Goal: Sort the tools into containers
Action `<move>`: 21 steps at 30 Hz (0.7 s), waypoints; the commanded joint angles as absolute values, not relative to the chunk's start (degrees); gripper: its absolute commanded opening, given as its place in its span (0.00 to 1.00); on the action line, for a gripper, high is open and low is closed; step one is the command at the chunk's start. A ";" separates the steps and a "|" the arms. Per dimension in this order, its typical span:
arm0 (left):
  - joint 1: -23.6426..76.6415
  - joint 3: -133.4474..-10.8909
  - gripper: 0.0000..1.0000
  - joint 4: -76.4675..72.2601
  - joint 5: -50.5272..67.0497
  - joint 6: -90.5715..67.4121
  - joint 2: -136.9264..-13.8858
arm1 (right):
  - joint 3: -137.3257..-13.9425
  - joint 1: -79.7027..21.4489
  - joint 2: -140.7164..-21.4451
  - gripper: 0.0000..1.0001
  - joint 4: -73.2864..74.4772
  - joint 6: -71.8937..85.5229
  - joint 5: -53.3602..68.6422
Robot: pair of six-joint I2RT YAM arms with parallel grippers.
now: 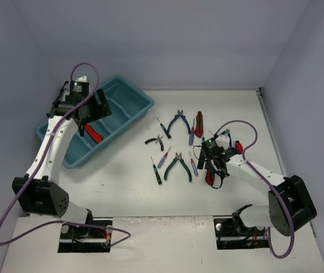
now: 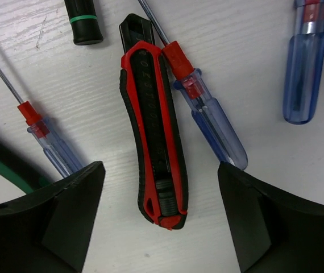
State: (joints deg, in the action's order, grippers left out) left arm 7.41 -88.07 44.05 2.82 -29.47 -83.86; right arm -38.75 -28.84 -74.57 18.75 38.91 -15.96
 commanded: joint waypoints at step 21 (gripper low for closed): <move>22.59 -79.12 0.79 41.24 12.10 -30.58 -71.18 | -38.79 -29.73 -73.91 0.00 12.13 37.58 -17.17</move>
State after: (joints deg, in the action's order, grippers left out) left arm 20.58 -78.55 44.53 10.24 -29.30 -72.81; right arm -37.34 -29.00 -80.25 11.28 39.55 -14.42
